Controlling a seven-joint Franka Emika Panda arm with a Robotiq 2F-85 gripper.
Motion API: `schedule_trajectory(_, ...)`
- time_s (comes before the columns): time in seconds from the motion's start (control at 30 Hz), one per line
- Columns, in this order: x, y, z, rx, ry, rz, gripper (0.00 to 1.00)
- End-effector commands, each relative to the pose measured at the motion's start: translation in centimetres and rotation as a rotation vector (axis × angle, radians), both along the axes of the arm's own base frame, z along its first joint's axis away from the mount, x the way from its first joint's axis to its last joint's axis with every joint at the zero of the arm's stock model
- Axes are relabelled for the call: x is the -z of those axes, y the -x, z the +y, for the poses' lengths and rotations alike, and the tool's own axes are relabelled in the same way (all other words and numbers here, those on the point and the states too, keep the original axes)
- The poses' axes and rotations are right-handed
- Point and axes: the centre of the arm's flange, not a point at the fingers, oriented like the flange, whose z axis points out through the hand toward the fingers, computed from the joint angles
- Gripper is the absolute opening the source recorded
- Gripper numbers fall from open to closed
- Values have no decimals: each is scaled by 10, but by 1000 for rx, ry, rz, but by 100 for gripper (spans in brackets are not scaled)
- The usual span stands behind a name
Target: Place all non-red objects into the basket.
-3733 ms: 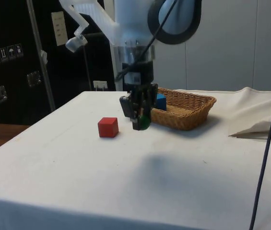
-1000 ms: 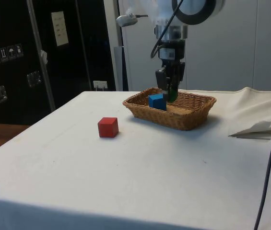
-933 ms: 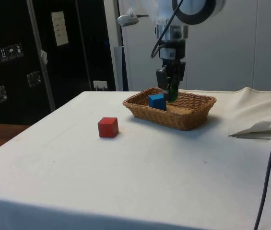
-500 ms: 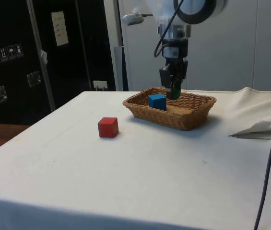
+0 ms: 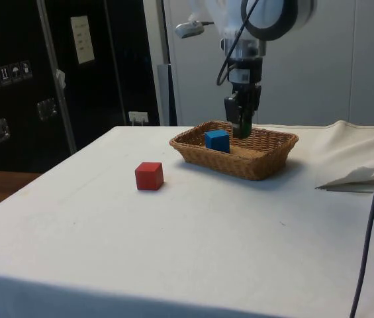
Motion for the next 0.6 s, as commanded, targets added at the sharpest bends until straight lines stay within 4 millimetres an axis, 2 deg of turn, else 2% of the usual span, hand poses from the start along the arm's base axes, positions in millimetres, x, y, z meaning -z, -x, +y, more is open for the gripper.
schedule_trajectory(0.0,2,0,-3,-4,11,-5,0)
schedule_trajectory(0.57,26,16,-17,-12,27,11,0)
